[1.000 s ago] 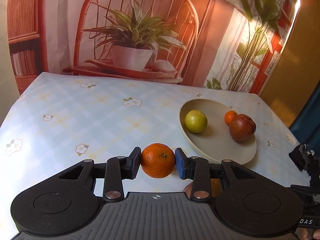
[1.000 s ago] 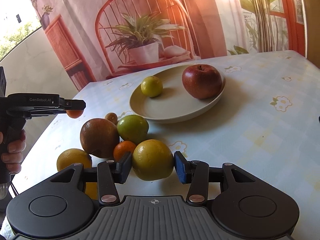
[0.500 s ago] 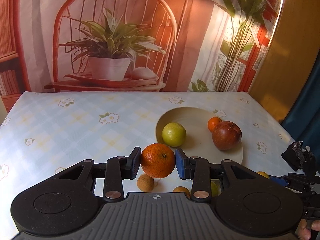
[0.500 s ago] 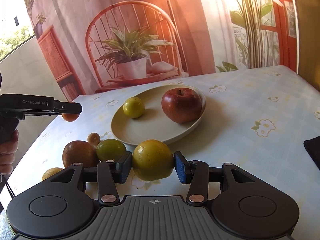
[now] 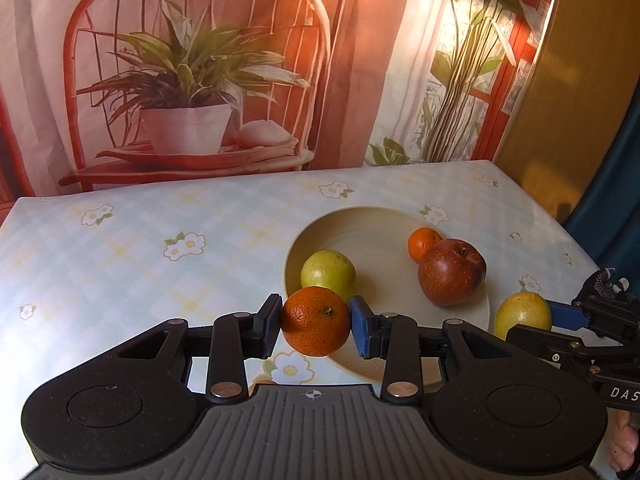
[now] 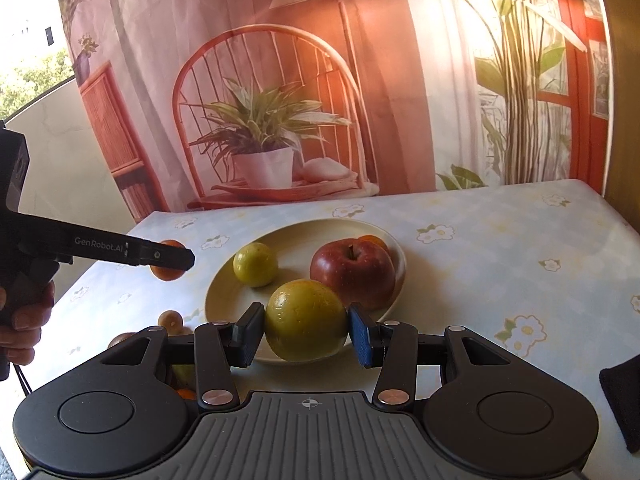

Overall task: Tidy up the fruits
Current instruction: 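Carry the tangerine and citrus onto the plate and open both grippers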

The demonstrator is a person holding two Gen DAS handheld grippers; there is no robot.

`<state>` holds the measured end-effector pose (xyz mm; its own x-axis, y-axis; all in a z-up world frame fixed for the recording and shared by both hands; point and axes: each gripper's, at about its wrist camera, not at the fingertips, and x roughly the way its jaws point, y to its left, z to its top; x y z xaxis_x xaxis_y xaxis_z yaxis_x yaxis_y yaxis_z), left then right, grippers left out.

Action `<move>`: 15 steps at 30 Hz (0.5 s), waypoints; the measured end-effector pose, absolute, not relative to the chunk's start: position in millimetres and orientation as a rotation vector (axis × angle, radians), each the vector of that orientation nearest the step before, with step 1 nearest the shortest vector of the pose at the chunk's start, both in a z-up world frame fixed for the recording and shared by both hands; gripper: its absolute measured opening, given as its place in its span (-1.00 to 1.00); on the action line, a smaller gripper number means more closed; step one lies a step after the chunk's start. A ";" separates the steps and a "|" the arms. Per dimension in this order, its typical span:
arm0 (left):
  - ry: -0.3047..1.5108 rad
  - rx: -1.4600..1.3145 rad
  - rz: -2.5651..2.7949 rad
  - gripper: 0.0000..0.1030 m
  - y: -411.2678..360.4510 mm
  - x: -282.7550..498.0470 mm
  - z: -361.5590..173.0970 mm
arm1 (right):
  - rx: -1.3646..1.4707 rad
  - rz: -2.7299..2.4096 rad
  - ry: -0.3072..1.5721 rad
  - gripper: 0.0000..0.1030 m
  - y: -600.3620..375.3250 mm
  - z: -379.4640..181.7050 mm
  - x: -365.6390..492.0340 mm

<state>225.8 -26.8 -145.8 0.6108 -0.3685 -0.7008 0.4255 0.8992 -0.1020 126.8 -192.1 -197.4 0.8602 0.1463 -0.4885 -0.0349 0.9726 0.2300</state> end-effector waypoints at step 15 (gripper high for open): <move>0.844 0.157 -0.506 -0.24 -50.3 254.9 -180.4 | 0.159 0.167 0.523 -0.18 -196.5 -173.6 226.2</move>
<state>254.9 -50.2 -180.4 0.5547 -0.3649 -0.7478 0.4871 0.8710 -0.0637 226.2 -196.5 -173.6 0.8534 0.1981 -0.4822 -0.1171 0.9742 0.1929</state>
